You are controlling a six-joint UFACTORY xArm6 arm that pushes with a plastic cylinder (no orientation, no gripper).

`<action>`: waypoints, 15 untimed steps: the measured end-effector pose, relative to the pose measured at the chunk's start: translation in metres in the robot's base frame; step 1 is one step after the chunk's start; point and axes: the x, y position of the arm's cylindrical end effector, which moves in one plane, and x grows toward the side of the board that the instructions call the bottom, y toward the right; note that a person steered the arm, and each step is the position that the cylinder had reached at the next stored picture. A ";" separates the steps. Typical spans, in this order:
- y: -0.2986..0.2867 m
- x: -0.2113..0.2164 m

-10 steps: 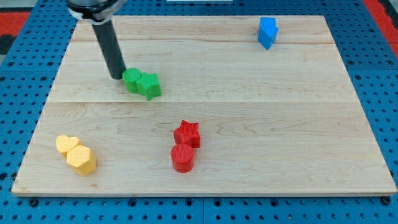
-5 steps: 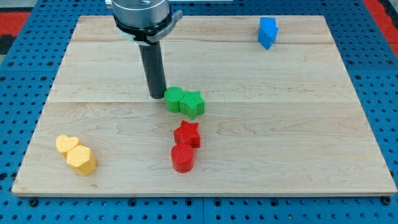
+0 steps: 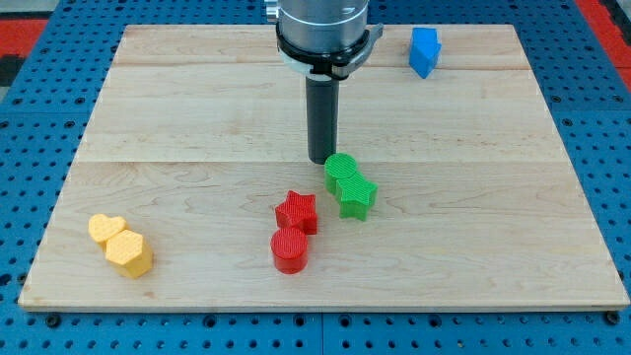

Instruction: Move the green blocks close to red blocks

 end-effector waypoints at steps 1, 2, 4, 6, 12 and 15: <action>0.012 0.005; 0.014 0.018; 0.014 0.013; 0.026 0.014; 0.085 0.038; 0.045 0.058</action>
